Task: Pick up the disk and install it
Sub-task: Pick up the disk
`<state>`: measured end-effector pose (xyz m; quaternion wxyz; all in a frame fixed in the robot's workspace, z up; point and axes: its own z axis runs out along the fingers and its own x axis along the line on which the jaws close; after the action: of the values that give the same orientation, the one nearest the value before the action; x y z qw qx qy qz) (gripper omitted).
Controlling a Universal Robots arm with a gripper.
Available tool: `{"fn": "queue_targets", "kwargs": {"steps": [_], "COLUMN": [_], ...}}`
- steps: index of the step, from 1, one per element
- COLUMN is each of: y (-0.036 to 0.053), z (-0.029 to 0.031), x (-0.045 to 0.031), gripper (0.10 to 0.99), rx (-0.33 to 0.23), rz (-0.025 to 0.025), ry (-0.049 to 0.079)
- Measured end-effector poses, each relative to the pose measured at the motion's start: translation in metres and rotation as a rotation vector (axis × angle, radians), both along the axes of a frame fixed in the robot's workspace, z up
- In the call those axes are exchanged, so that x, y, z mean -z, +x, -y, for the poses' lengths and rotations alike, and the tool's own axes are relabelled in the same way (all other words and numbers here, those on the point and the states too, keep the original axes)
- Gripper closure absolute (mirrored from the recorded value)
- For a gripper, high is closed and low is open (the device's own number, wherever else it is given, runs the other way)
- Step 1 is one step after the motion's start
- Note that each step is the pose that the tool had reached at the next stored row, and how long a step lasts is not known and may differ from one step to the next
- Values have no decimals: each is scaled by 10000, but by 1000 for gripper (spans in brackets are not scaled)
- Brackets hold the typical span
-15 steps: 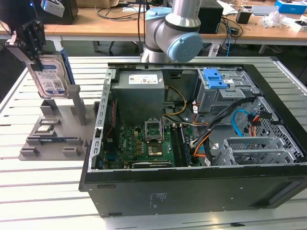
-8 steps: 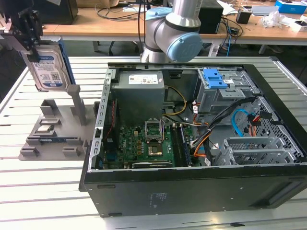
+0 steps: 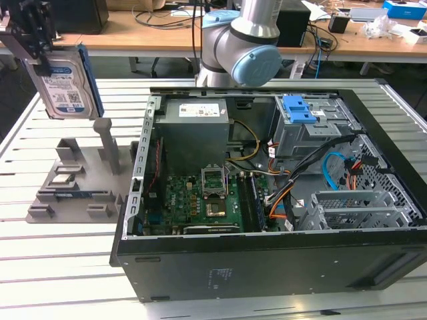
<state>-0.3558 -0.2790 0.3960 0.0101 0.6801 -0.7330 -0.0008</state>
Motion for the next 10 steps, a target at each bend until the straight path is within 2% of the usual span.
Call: {"fn": "queue_targets", "kwargs": {"steps": [10], "y": [4], "z": [-22], "x": [-260], "gripper": [722], "rx": [0], "rz": [-1], "ry": [0]}}
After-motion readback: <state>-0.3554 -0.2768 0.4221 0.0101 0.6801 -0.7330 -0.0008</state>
